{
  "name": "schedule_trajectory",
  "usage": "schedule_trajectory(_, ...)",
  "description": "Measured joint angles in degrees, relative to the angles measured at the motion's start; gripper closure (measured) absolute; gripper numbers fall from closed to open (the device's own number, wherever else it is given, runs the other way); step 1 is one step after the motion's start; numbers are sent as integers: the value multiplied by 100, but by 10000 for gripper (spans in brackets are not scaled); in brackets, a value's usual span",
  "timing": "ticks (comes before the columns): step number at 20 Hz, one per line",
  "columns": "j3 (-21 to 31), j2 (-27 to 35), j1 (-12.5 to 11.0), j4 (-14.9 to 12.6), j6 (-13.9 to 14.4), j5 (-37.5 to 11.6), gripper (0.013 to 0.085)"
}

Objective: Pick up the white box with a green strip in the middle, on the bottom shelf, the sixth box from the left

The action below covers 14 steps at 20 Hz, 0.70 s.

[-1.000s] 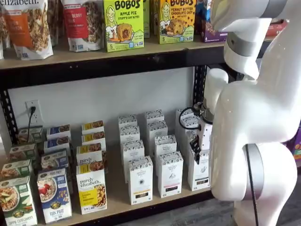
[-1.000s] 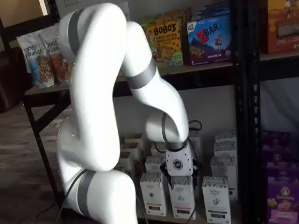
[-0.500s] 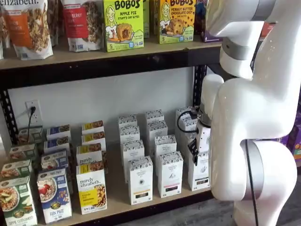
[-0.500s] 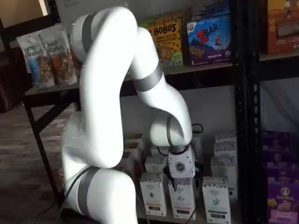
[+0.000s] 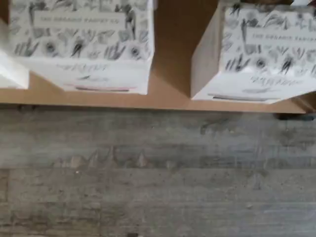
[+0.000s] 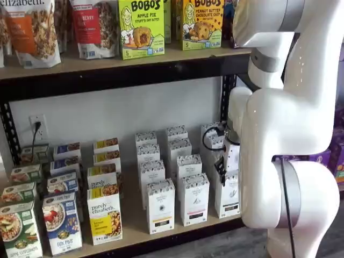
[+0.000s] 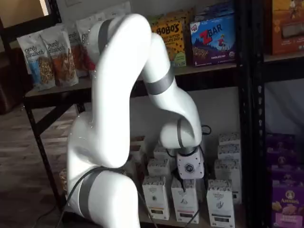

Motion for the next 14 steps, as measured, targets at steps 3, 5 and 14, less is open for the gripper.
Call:
schedule_trajectory(3, -385, 360, -96, 113, -198, -54, 130)
schedule_trajectory(5, -561, 536, -146, 51, -187, -112, 130)
schedule_trajectory(14, -1513, 1451, -289, 170, -443, -173, 130)
